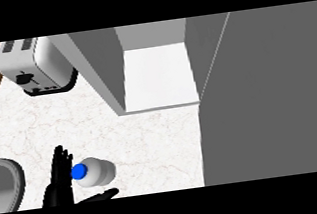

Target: Pick up the bottled water, place it into the cabinet and close the cabinet

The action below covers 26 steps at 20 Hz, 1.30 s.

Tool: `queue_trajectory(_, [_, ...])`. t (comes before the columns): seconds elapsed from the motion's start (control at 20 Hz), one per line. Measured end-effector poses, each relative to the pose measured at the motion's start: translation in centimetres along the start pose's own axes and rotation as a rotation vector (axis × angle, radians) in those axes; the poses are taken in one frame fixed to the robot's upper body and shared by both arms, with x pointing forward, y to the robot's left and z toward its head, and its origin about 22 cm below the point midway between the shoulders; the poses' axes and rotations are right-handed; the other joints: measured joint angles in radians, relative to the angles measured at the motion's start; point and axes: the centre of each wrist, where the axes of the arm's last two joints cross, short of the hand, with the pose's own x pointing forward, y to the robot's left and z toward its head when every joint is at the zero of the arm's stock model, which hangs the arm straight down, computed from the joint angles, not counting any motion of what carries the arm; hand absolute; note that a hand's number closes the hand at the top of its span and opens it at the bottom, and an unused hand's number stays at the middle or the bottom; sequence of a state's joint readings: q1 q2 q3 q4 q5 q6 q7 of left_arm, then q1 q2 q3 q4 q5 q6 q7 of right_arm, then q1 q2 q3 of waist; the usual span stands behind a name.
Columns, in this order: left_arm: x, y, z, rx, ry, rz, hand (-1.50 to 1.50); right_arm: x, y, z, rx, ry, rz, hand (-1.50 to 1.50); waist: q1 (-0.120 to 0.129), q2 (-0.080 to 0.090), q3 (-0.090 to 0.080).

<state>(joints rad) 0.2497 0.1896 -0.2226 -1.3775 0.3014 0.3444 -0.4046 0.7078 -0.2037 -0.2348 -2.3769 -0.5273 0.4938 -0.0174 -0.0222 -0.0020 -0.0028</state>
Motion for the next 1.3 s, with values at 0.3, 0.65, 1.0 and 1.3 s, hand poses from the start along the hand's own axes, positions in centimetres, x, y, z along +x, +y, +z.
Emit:
queue_trajectory(0.3, [-3.0, -0.1, -0.3, 0.001, -0.001, 0.089, -1.50, 0.1, -0.3, 0.8, 0.003, -0.004, -0.006, -1.50, -0.001, 0.000, 0.000])
queue_trajectory(0.65, [-5.2, -1.0, -0.3, -0.078, -0.026, 0.191, -1.50, 0.3, -0.6, 1.3, -0.007, 0.000, -0.009, -1.50, 0.002, 0.001, 0.000])
queue_trajectory(1.0, [-6.3, -1.9, -1.4, -0.094, -0.055, 0.333, 1.50, 0.6, -1.2, 1.7, -0.013, -0.013, 0.006, -1.50, 0.004, 0.001, 0.000])
queue_trajectory(1.3, [-6.9, -2.9, -1.9, -0.124, -0.087, 0.411, 1.50, 0.8, -1.4, 2.0, -0.020, -0.017, 0.004, -1.50, 0.004, 0.001, 0.001])
